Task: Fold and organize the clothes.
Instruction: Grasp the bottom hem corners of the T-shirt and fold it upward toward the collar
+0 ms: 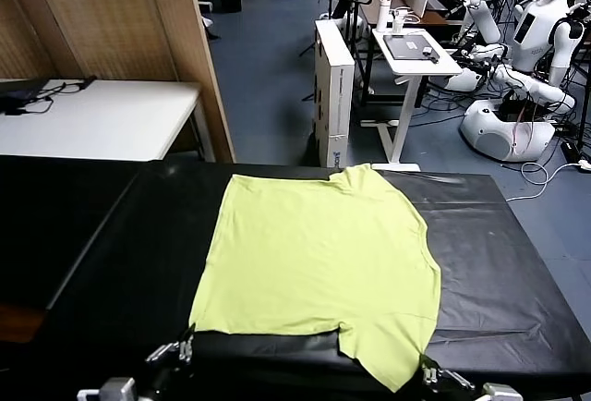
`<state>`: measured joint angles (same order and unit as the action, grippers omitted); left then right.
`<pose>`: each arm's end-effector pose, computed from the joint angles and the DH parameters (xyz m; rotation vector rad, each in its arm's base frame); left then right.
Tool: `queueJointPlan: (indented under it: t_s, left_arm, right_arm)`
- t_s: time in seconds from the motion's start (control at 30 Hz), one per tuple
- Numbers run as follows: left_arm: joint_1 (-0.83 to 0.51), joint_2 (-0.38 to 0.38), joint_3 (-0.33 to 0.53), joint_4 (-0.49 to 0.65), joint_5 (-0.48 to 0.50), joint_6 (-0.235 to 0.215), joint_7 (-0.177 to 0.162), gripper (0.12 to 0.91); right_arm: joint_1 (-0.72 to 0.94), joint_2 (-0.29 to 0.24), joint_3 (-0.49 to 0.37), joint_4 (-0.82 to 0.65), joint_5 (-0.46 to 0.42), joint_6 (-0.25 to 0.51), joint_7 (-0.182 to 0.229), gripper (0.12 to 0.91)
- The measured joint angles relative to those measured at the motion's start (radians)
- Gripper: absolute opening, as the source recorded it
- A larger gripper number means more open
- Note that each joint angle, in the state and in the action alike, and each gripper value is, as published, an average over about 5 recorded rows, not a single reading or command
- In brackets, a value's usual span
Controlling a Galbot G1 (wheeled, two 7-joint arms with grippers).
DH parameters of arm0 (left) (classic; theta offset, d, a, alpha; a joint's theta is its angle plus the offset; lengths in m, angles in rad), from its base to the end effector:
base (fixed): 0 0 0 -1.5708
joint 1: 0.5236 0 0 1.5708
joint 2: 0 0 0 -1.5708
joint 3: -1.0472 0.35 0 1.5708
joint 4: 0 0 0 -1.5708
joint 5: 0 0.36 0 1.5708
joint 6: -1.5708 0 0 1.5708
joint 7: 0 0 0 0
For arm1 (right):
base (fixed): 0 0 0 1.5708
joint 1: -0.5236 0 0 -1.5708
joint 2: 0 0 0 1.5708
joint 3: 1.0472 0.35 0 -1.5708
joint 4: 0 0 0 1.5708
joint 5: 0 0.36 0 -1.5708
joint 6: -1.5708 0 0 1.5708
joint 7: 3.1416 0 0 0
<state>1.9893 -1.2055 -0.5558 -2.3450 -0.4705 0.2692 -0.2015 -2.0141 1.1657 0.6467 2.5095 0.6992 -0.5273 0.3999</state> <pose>0.0794 0.0429 -0.2603 -0.0559 -2.6396 0.1690 0.0833 -0.0475 -0.1990 -0.0653 -2.4798 -0.2099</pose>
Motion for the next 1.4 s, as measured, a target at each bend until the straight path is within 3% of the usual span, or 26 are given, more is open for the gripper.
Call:
queueJointPlan:
  t_s: [0.33,0.83,1.4]
  left_arm:
    - [-0.084,-0.050,0.011,0.028,0.009,-0.035,0.041,0.147]
    - [-0.258,-0.076,0.040,0.133,0.010,-0.040,0.037,0.147]
    - [-0.451,0.014,0.076,0.258,-0.038,-0.015,0.030,0.147]
  right_arm:
    - [0.201,-0.050,-0.002,-0.093,0.064,0.045,-0.070,0.140]
    - [0.527,-0.091,-0.058,-0.343,0.104,0.027,-0.062,0.140]
    - [0.750,-0.095,-0.159,-0.509,0.086,0.033,-0.059,0.140]
